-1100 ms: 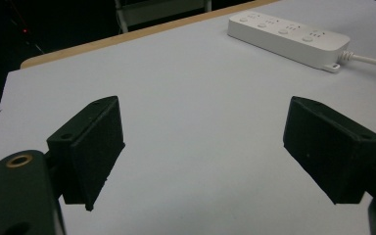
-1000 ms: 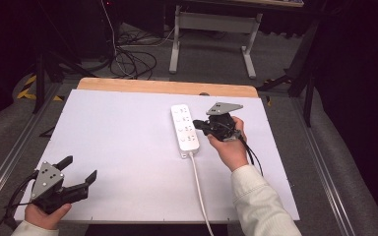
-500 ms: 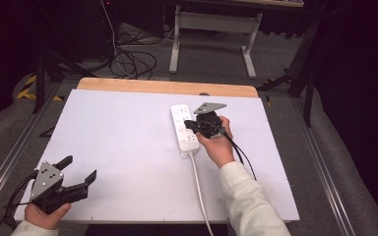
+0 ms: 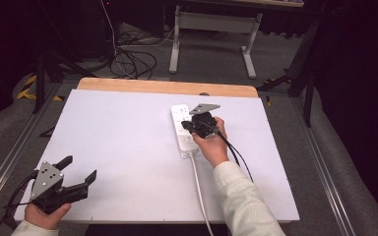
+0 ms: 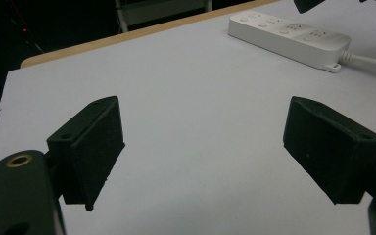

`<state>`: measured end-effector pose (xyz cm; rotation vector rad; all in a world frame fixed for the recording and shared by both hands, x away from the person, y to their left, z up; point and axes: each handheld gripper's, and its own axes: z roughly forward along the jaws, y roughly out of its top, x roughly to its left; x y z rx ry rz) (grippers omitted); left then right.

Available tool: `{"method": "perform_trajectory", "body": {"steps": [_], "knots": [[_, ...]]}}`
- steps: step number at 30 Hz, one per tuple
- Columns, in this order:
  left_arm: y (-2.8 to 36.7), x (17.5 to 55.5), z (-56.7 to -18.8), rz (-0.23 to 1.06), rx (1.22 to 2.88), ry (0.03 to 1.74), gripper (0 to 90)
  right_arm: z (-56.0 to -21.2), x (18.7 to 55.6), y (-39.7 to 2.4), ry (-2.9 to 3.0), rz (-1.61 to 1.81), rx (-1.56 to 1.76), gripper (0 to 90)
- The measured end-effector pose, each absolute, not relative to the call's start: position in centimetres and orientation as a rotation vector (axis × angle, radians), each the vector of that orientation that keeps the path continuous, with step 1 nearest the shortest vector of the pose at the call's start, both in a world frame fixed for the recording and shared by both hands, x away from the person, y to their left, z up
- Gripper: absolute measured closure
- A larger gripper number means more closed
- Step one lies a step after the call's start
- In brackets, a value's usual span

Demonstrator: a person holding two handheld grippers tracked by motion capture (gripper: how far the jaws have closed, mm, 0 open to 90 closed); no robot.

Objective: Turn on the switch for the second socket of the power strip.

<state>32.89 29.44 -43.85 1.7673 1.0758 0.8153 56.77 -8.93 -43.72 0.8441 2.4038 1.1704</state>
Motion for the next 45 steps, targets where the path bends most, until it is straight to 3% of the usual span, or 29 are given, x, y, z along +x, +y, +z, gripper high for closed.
{"method": "perform_trajectory", "body": {"steps": [45], "knots": [[29.5,33.0,-43.9,0.815,1.765,1.083,15.3,-46.1,57.8,-7.6,2.412,1.129,0.919,90.0]]}}
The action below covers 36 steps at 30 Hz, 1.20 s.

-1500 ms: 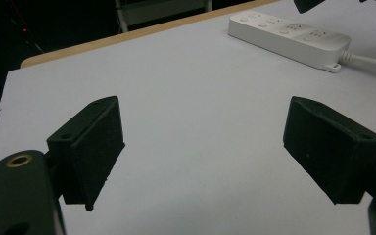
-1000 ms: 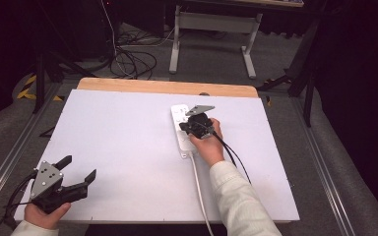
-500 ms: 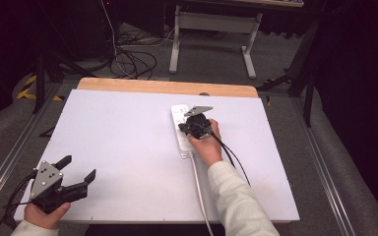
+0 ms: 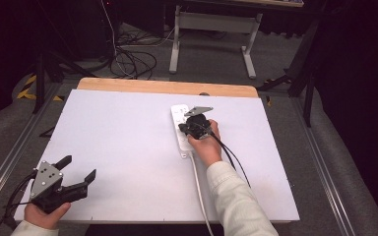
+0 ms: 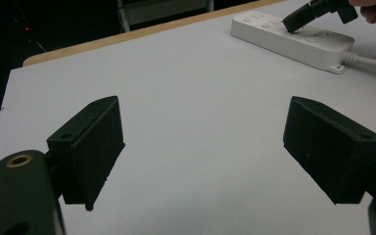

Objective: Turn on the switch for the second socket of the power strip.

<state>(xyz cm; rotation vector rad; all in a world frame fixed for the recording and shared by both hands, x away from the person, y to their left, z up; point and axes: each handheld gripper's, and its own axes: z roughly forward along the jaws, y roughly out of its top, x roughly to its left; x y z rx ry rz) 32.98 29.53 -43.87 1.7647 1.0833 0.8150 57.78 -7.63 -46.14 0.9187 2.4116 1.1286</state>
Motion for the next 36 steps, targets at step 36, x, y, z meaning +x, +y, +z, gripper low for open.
{"method": "perform_trajectory", "body": {"steps": [36], "knots": [[29.39,33.08,-43.87,0.805,1.767,1.081,15.3,-46.39,57.67,-7.46,2.402,1.116,0.951,90.0]]}}
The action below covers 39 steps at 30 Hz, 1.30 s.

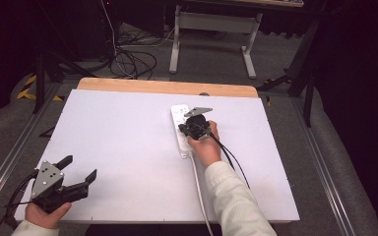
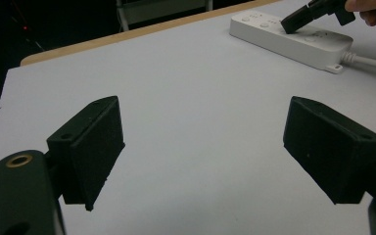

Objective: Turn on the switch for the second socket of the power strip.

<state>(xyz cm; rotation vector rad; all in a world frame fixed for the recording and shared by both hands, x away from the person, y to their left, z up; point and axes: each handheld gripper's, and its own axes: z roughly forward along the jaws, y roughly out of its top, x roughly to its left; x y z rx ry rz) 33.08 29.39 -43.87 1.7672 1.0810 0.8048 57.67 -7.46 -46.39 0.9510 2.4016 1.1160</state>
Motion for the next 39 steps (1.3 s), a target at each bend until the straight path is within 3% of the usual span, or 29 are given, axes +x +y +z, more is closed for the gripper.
{"method": "perform_trajectory", "body": {"steps": [27,39], "knots": [[29.4,33.3,-43.9,0.801,1.770,1.078,15.3,-46.1,57.8,-6.9,2.421,1.052,0.934,90.0],[29.3,33.3,-43.9,0.799,1.770,1.083,15.3,-44.2,56.9,-7.3,2.392,1.087,0.822,90.0]]}}
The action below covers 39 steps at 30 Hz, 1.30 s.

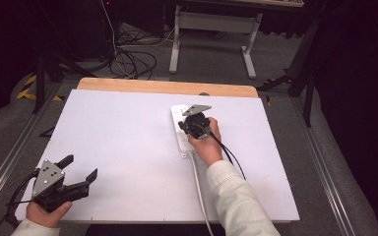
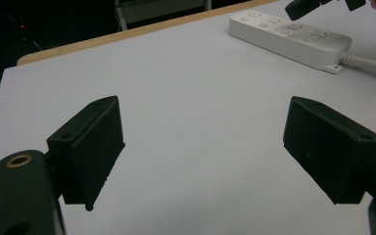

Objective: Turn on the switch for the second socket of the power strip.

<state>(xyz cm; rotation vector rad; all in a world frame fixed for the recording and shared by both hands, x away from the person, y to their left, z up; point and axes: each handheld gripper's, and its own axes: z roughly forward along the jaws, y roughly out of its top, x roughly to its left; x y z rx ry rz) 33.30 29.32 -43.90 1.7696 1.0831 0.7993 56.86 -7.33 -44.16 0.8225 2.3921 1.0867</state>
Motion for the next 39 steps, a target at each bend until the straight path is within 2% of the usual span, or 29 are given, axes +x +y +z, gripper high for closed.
{"method": "perform_trajectory", "body": {"steps": [30,32,33,34,39], "knots": [[29.3,33.3,-43.9,0.799,1.770,1.084,15.4,-40.2,54.5,-9.1,2.343,1.214,0.809,90.0],[29.3,33.3,-43.9,0.799,1.770,1.085,15.3,-40.1,54.4,-9.2,2.335,1.231,0.814,84.3],[29.3,33.3,-43.9,0.799,1.770,1.085,15.3,-39.9,54.2,-9.2,2.322,1.241,0.810,76.8],[29.3,33.3,-43.9,0.799,1.770,1.085,15.3,-39.9,54.2,-9.2,2.322,1.241,0.810,76.8],[29.3,33.3,-43.9,0.799,1.770,1.086,15.3,-39.4,53.7,-9.5,2.318,1.259,0.823,58.5]]}}
